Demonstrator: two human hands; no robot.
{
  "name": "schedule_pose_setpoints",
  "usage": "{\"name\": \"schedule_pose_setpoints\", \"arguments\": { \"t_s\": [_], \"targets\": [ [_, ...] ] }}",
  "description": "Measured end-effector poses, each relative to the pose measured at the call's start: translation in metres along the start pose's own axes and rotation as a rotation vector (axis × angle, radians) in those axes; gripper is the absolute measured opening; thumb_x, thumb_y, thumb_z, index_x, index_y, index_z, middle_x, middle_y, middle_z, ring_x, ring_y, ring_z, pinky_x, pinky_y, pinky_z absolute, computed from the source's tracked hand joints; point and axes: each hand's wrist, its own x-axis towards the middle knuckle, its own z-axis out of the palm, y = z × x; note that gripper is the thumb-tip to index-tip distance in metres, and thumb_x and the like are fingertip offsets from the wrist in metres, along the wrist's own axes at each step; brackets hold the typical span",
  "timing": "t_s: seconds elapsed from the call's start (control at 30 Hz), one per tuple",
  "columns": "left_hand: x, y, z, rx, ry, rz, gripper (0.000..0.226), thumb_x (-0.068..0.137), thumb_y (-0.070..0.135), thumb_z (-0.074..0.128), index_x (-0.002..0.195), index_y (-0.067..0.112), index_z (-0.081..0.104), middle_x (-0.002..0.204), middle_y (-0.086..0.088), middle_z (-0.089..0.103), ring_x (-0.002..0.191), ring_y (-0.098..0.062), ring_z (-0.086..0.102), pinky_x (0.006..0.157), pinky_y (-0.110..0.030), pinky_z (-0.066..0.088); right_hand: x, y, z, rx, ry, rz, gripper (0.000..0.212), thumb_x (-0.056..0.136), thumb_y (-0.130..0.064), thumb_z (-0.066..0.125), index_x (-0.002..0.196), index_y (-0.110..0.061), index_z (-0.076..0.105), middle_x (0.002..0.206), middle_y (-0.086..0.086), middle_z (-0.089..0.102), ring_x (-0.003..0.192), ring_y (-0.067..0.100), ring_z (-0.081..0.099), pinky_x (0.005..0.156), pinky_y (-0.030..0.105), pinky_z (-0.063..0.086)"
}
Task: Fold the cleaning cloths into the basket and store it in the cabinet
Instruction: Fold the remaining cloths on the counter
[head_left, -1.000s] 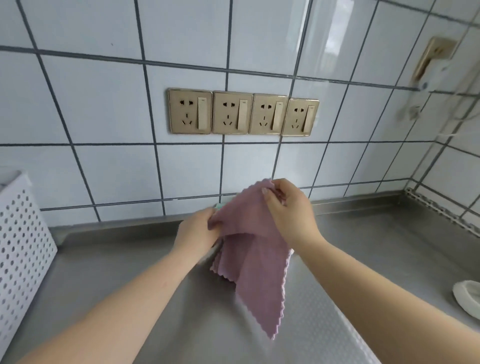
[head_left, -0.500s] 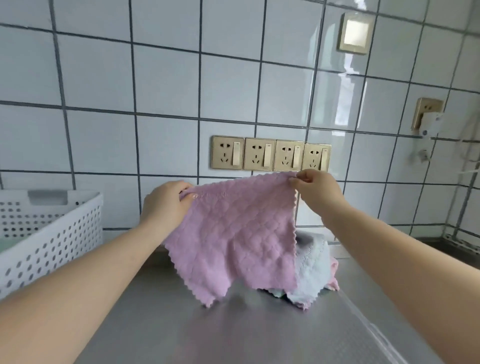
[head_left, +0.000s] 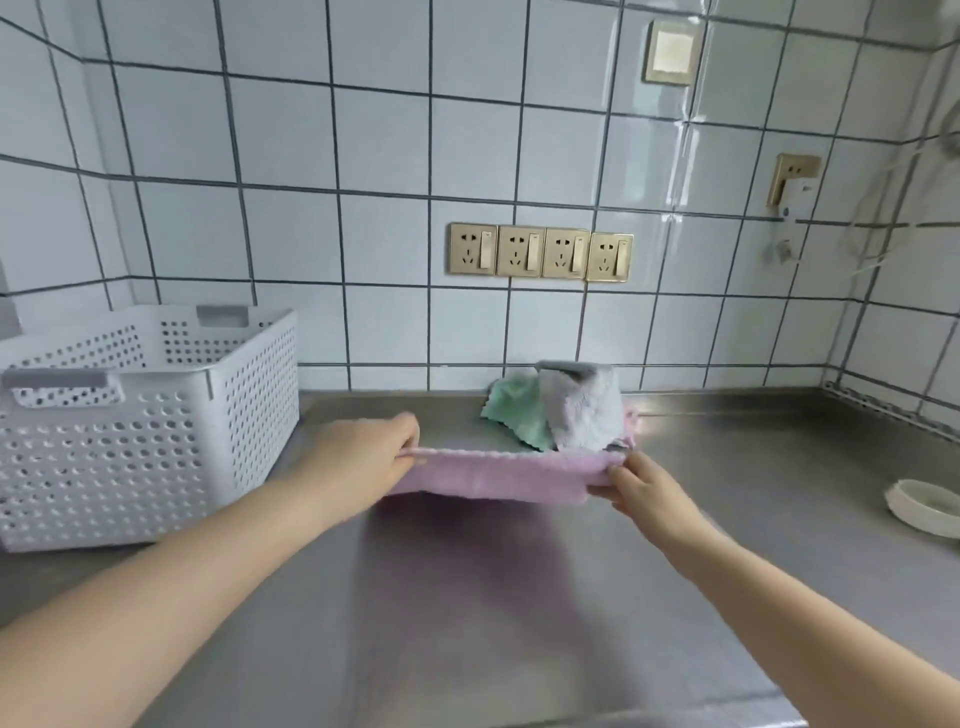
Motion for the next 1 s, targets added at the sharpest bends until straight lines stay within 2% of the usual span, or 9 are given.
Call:
{"name": "schedule_pose_setpoints", "arguments": {
  "t_s": [0.1, 0.2, 0.3, 0.43, 0.57, 0.63, 0.77, 0.9, 1.0],
  "targets": [
    [-0.056, 0.015, 0.025, 0.063, -0.196, 0.025, 0.018, 0.098, 0.035, 0.04, 0.106, 0.021, 0.047, 0.104, 0.001, 0.063, 0.098, -0.024, 0.058, 0.067, -0.031, 0.033, -0.04, 0.031, -0.001, -0.203, -0.01, 0.007, 0.021, 0.096, -0.018, 0.043, 0.076, -0.014, 0.047, 0.08, -0.002, 0.061, 0.071, 0.01, 0.054, 0.068, 0.034, 0.041],
    [-0.093, 0.019, 0.044, -0.076, -0.292, -0.027, 0.019, 0.099, 0.028, 0.039, 0.115, 0.022, 0.047, 0.115, 0.002, 0.059, 0.103, -0.022, 0.055, 0.069, -0.029, 0.03, -0.067, 0.043, -0.004, -0.312, -0.013, -0.007, 0.027, 0.095, -0.02, 0.046, 0.07, -0.015, 0.04, 0.066, -0.004, 0.046, 0.066, 0.016, 0.041, 0.06, 0.032, 0.032],
    [-0.116, 0.015, 0.049, -0.261, -0.285, -0.091, 0.021, 0.098, 0.029, 0.042, 0.117, 0.026, 0.05, 0.109, 0.005, 0.06, 0.094, -0.015, 0.055, 0.075, -0.027, 0.038, -0.086, 0.051, -0.007, -0.26, -0.016, -0.017, 0.029, 0.096, -0.021, 0.047, 0.069, -0.015, 0.038, 0.064, -0.006, 0.04, 0.061, 0.012, 0.036, 0.059, 0.031, 0.029],
    [-0.131, 0.015, 0.049, -0.49, -0.241, -0.167, 0.011, 0.093, 0.026, 0.055, 0.103, 0.031, 0.056, 0.077, 0.006, 0.055, 0.069, -0.006, 0.051, 0.066, -0.013, 0.037, -0.102, 0.056, -0.013, -0.255, 0.006, -0.067, 0.029, 0.097, -0.02, 0.047, 0.07, -0.015, 0.037, 0.064, -0.006, 0.038, 0.061, 0.012, 0.034, 0.059, 0.031, 0.03],
    [-0.134, 0.007, 0.05, -0.617, -0.229, -0.208, 0.016, 0.086, 0.026, 0.064, 0.088, 0.041, 0.059, 0.082, -0.006, 0.063, 0.067, -0.011, 0.049, 0.064, -0.024, 0.037, -0.109, 0.058, -0.017, -0.29, 0.04, -0.099, 0.023, 0.098, -0.024, 0.045, 0.076, -0.019, 0.044, 0.065, -0.005, 0.052, 0.062, 0.013, 0.044, 0.057, 0.03, 0.033],
    [-0.133, 0.005, 0.05, -0.64, -0.209, -0.225, 0.014, 0.086, 0.024, 0.065, 0.087, 0.037, 0.061, 0.08, -0.004, 0.062, 0.066, -0.01, 0.05, 0.063, -0.021, 0.036, -0.108, 0.055, -0.016, -0.306, 0.043, -0.1, 0.022, 0.098, -0.027, 0.044, 0.077, -0.021, 0.045, 0.066, -0.006, 0.054, 0.061, 0.012, 0.045, 0.056, 0.029, 0.032],
    [-0.119, 0.0, 0.054, -0.686, -0.155, -0.254, 0.022, 0.089, 0.014, 0.06, 0.104, 0.03, 0.056, 0.091, 0.004, 0.065, 0.084, -0.015, 0.061, 0.073, -0.02, 0.042, -0.09, 0.05, -0.01, -0.325, 0.092, -0.083, 0.024, 0.097, -0.026, 0.045, 0.074, -0.025, 0.044, 0.07, -0.01, 0.057, 0.065, 0.009, 0.05, 0.054, 0.027, 0.034],
    [-0.088, -0.006, 0.065, -0.678, -0.101, -0.286, 0.03, 0.09, 0.009, 0.057, 0.112, 0.028, 0.051, 0.09, 0.013, 0.058, 0.075, -0.003, 0.053, 0.063, -0.006, 0.036, -0.06, 0.054, -0.002, -0.368, 0.119, -0.022, 0.027, 0.097, -0.026, 0.045, 0.07, -0.026, 0.041, 0.07, -0.01, 0.052, 0.063, 0.009, 0.046, 0.052, 0.025, 0.031],
    [-0.065, -0.011, 0.075, -0.656, -0.105, -0.35, 0.031, 0.09, 0.014, 0.058, 0.119, 0.025, 0.051, 0.098, 0.003, 0.055, 0.077, -0.001, 0.048, 0.063, -0.006, 0.034, -0.039, 0.059, 0.002, -0.401, 0.112, 0.03, 0.026, 0.097, -0.026, 0.045, 0.071, -0.024, 0.042, 0.072, -0.007, 0.053, 0.065, 0.013, 0.048, 0.052, 0.025, 0.03]
  ]
}}
